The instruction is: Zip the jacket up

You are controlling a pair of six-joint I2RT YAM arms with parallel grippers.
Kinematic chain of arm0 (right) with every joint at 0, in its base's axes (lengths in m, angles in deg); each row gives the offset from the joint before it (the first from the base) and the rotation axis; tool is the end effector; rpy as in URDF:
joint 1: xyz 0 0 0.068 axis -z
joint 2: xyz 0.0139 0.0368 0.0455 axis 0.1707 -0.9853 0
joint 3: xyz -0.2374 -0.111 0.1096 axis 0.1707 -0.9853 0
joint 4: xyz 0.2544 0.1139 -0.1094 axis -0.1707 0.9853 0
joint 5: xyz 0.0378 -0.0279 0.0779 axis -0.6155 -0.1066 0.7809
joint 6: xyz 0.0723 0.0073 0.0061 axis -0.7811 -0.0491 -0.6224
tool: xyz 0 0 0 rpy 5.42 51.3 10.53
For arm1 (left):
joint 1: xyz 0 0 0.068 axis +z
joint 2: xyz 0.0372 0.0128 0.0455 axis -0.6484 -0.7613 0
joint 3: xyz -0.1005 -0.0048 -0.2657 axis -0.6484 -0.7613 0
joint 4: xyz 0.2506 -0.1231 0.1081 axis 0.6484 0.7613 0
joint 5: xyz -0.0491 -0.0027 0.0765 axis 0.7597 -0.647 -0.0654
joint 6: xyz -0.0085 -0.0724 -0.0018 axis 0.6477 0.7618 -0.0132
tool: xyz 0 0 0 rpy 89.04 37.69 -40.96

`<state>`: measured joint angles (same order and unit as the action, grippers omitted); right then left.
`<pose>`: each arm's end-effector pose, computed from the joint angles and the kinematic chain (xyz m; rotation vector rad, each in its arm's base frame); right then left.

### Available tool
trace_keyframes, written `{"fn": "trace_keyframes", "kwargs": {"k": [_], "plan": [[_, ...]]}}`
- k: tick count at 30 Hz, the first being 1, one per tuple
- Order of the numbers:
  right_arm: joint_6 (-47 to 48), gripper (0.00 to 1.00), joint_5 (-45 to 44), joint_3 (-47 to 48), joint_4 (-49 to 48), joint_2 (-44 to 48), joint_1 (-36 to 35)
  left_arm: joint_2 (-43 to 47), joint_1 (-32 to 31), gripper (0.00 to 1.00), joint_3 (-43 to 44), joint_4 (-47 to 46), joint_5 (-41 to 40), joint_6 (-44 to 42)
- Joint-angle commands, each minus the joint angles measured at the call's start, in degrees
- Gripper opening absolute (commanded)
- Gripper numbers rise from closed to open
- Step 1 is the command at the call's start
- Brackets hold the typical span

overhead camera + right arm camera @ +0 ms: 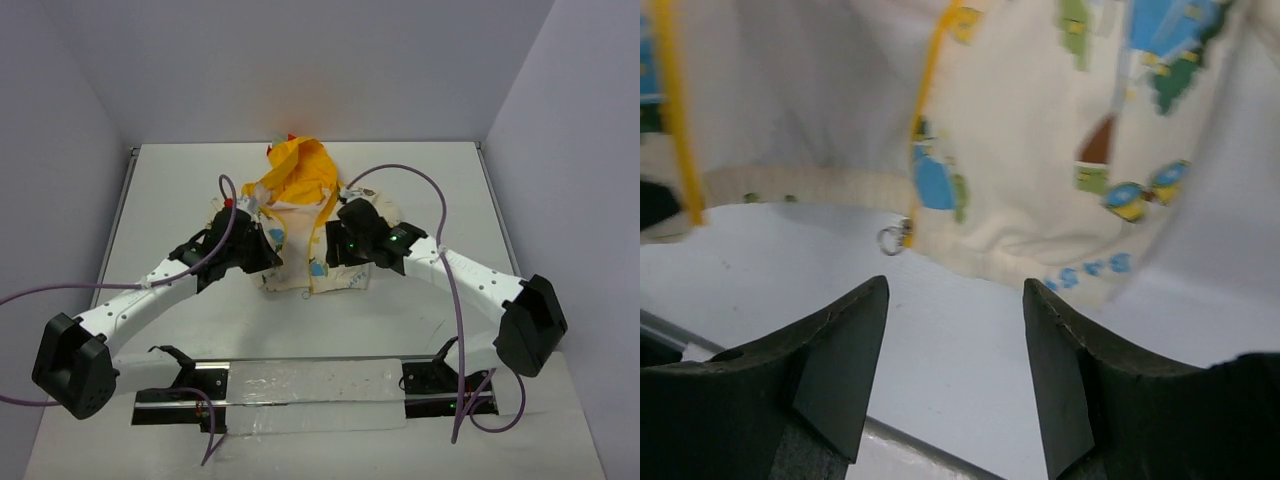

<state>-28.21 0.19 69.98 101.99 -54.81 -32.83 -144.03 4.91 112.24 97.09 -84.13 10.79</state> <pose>0.2556 0.2286 0.2482 -0.2621 2.4489 0.4669 0.2486 -0.1840 0.2300 -0.1493 2.4481 -0.7769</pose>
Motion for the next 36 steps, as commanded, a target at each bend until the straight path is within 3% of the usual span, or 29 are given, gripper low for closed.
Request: {"fn": "trace_keyframes", "kwargs": {"k": [1, 6, 12, 22, 36], "plan": [[3.49, 0.63, -6.04, 8.61, 1.95, -5.70, -6.34, 2.16, 2.36, 0.00, -4.61, -12.43, 11.57, 6.64], [1.81, 0.60, -10.59, 8.19, 0.75, -10.75, -6.84, 3.25, 5.26, 0.00, -11.47, -16.00, 9.61, 14.08], [0.61, 0.59, -8.05, 4.95, -3.47, -15.97, -7.00, 6.37, 5.71, 0.00, -16.89, -19.76, 6.85, 19.86], [-0.01, 0.60, -8.84, -1.37, -7.85, -13.70, -8.93, 4.53, 6.41, 0.00, -17.95, -20.19, 7.55, 18.90], [0.14, 0.61, -7.78, 5.74, -7.16, -19.52, -9.46, 6.14, 7.24, 0.00, -17.22, -19.20, 6.53, 17.77]]}}
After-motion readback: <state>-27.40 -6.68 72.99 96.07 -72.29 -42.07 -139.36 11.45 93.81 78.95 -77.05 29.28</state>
